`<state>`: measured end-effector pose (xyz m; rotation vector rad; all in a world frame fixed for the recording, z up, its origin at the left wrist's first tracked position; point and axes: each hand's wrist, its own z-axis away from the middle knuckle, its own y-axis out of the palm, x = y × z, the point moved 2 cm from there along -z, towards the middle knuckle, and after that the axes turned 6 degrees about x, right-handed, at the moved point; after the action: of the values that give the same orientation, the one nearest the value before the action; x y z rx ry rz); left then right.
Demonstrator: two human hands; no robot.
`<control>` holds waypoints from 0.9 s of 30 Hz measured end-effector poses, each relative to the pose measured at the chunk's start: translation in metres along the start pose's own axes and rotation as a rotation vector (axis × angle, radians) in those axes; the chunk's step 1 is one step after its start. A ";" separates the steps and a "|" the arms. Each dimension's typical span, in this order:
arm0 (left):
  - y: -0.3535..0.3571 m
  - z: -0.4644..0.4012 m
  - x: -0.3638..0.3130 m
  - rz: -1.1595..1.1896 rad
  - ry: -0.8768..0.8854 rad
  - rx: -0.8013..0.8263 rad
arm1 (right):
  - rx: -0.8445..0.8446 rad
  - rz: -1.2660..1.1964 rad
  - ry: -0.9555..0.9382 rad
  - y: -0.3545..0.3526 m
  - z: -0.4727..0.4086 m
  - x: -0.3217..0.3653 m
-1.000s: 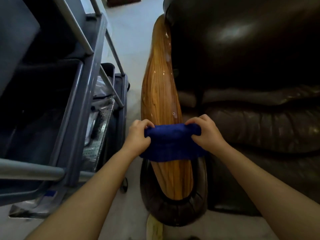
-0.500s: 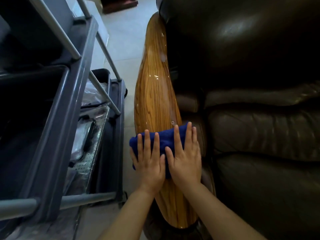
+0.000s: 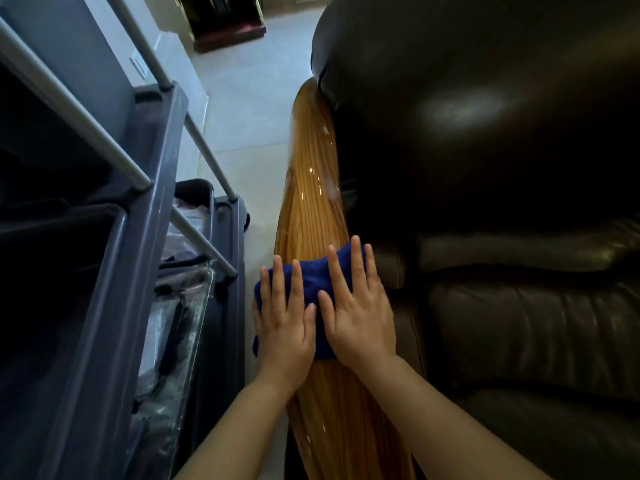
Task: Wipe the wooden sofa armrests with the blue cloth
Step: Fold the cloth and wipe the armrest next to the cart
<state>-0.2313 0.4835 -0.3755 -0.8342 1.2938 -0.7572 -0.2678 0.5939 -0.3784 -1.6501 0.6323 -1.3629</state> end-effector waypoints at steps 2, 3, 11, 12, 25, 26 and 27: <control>-0.010 -0.032 0.001 0.017 0.020 0.013 | 0.003 -0.009 0.025 -0.005 -0.028 0.003; -0.015 -0.046 0.002 0.030 0.027 0.025 | 0.012 -0.017 0.044 -0.008 -0.041 0.004; -0.040 -0.117 0.001 0.049 0.031 0.136 | 0.008 -0.153 0.129 -0.030 -0.100 0.005; -0.042 -0.111 0.001 0.033 0.049 0.095 | -0.026 -0.173 0.123 -0.032 -0.092 0.003; -0.039 -0.146 0.013 0.260 0.172 0.235 | 0.196 -0.119 -0.108 -0.022 -0.148 -0.013; -0.040 -0.156 0.011 0.272 0.170 0.237 | 0.202 -0.112 -0.113 -0.023 -0.160 -0.015; -0.042 -0.166 0.010 0.281 0.171 0.240 | 0.205 -0.109 -0.115 -0.025 -0.172 -0.016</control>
<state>-0.3953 0.4376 -0.3576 -0.3904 1.4035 -0.7514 -0.4396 0.5666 -0.3633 -1.6016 0.3278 -1.3504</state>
